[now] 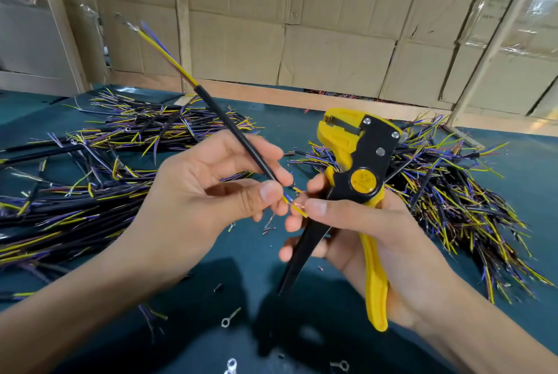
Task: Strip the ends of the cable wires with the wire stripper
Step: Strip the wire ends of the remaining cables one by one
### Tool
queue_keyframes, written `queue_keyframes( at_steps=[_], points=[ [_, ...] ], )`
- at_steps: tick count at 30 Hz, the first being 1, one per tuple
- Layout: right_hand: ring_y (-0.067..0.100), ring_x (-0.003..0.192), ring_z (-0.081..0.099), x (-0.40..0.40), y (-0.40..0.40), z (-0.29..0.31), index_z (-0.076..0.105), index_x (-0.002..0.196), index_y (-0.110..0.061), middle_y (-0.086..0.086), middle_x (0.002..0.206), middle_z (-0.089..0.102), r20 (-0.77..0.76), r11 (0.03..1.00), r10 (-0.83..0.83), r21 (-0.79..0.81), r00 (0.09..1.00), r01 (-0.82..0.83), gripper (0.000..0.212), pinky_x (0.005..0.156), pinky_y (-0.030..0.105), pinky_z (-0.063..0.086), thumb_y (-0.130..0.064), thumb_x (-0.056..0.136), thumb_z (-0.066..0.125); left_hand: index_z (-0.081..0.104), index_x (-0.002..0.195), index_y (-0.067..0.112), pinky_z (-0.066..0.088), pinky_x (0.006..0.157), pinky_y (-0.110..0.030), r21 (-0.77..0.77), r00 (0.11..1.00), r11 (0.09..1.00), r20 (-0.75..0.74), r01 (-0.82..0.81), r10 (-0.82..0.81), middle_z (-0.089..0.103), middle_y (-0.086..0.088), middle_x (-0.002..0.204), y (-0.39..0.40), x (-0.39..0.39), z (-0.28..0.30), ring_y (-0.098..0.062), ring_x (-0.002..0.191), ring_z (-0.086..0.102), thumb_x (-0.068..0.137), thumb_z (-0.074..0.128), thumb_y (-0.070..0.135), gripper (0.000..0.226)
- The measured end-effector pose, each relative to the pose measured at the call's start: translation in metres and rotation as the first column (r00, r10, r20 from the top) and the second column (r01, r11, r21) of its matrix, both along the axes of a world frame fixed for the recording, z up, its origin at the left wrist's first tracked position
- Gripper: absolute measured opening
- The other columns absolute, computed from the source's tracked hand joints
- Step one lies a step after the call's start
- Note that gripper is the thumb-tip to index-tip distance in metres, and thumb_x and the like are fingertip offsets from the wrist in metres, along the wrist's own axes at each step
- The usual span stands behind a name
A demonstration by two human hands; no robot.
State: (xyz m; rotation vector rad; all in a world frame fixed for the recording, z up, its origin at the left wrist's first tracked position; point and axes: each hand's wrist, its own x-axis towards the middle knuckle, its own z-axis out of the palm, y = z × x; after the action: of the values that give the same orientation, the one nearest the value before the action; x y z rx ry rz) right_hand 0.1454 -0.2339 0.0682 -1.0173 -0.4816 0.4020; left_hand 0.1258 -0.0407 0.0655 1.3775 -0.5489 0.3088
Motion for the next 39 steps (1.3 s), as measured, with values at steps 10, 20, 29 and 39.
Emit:
queue_keyframes(
  at_steps=[10, 20, 29, 39],
  points=[
    [0.030, 0.064, 0.065, -0.002, -0.003, 0.004, 0.070, 0.092, -0.003, 0.021, 0.077, 0.062, -0.038, 0.994, 0.041, -0.103, 0.998, -0.044, 0.020, 0.066, 0.048, 0.058, 0.007, 0.075, 0.071, 0.072, 0.101, 0.026, 0.052, 0.062, -0.025, 0.054, 0.999, 0.998, -0.040, 0.028, -0.026, 0.074, -0.007, 0.092, 0.000, -0.003, 0.001, -0.022, 0.068, 0.069, 0.074, 0.080, 0.017, 0.030],
    [0.029, 0.065, 0.065, -0.004, -0.007, 0.008, 0.061, 0.086, -0.004, 0.016, 0.074, 0.064, 0.373, 0.940, -0.177, -0.210, 0.911, 0.268, 0.017, 0.068, 0.036, 0.057, 0.008, 0.076, 0.069, 0.078, 0.093, 0.016, 0.055, 0.062, -0.027, 0.011, 0.879, 0.970, -0.426, 0.244, -0.216, 0.074, -0.011, 0.087, 0.010, -0.002, 0.014, -0.019, 0.062, 0.066, 0.062, 0.083, 0.004, 0.033],
    [0.043, 0.070, 0.062, -0.011, -0.004, 0.005, 0.065, 0.079, -0.020, 0.012, 0.074, 0.068, 0.588, 0.821, -0.363, -0.166, 0.723, 0.547, 0.016, 0.066, 0.062, 0.053, -0.004, 0.080, 0.070, 0.077, 0.099, 0.007, 0.052, 0.062, -0.026, -0.075, 0.816, 0.963, -0.517, 0.257, -0.258, 0.066, -0.008, 0.075, 0.013, 0.002, 0.014, -0.018, 0.066, 0.066, 0.049, 0.098, 0.021, 0.056],
    [0.043, 0.064, 0.068, 0.001, -0.006, -0.003, 0.055, 0.090, 0.005, 0.028, 0.075, 0.069, 0.112, 0.951, -0.263, -0.135, 0.958, 0.277, 0.021, 0.060, 0.050, 0.059, 0.000, 0.070, 0.051, 0.077, 0.101, 0.007, 0.045, 0.053, -0.025, -0.127, 0.856, 0.974, -0.464, 0.189, -0.227, 0.066, -0.004, 0.075, 0.015, 0.008, 0.012, -0.016, 0.062, 0.063, 0.048, 0.098, 0.023, 0.059]
  ],
)
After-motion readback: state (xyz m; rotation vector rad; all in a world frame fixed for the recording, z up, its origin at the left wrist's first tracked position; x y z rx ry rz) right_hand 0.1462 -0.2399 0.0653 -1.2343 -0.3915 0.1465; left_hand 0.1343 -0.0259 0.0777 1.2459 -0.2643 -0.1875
